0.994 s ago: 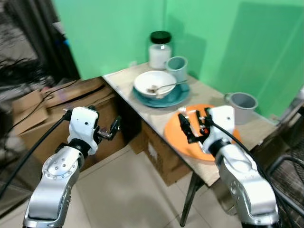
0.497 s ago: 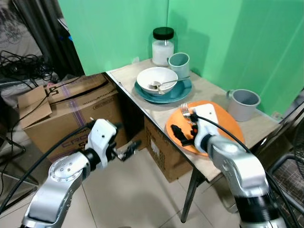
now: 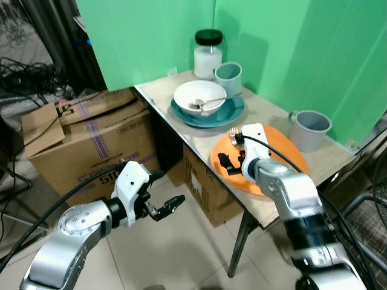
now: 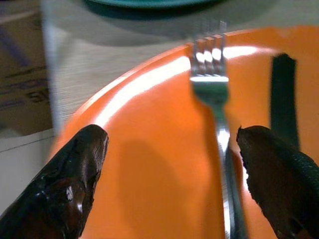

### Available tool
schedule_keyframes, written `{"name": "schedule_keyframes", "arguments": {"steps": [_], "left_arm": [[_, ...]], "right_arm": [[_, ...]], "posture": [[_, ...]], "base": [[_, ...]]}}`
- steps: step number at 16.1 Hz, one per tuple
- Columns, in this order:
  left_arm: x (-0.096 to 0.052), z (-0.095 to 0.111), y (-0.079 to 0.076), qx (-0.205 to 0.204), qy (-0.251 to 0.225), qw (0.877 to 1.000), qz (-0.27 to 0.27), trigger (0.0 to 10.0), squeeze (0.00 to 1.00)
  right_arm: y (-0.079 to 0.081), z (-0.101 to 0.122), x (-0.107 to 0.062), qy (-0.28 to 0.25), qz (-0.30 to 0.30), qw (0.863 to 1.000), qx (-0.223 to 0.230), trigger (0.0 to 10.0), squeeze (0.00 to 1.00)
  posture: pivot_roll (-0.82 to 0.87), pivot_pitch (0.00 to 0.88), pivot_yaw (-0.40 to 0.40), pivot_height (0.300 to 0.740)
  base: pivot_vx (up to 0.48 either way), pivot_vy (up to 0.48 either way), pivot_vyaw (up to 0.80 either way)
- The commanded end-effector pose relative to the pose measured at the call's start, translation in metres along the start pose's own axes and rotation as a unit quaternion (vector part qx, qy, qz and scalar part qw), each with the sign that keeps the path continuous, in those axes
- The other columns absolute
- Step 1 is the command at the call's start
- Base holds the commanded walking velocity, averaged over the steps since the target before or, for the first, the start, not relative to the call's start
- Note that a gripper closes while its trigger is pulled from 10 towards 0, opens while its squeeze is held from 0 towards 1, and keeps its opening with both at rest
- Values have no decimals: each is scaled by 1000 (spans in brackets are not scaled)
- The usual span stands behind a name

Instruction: Setting the table

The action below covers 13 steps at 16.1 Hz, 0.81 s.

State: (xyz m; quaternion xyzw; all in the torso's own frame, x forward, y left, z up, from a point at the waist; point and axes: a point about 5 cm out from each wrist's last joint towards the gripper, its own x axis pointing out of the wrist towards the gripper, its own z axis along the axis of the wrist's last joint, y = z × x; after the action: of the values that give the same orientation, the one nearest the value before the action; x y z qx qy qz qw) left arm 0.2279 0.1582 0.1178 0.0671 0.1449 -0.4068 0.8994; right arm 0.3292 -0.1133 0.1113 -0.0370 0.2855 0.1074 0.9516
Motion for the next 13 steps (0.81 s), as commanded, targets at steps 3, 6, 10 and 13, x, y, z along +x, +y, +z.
{"name": "schedule_keyframes", "arguments": {"steps": [3,6,10,13], "left_arm": [[-2,8,-5,-5,-12,1000,-28,10000,0],[-2,10,-9,-19,-16,998,-59,10000,0],[-3,11,-9,-20,-11,998,-65,10000,0],[-4,11,-9,-21,-11,998,-65,10000,0]], "right_arm": [[-8,1,5,7,-34,999,3,6667,0],[-12,-2,7,11,-45,999,10,3569,0],[-11,-3,11,8,-41,999,30,3059,0],[-10,-5,13,13,-34,999,35,1647,0]], "posture": [[70,0,41,740],[67,0,45,740],[67,0,46,740],[72,0,45,740]], "base": [[0,0,0],[0,0,0],[0,0,0],[0,0,0]]}}
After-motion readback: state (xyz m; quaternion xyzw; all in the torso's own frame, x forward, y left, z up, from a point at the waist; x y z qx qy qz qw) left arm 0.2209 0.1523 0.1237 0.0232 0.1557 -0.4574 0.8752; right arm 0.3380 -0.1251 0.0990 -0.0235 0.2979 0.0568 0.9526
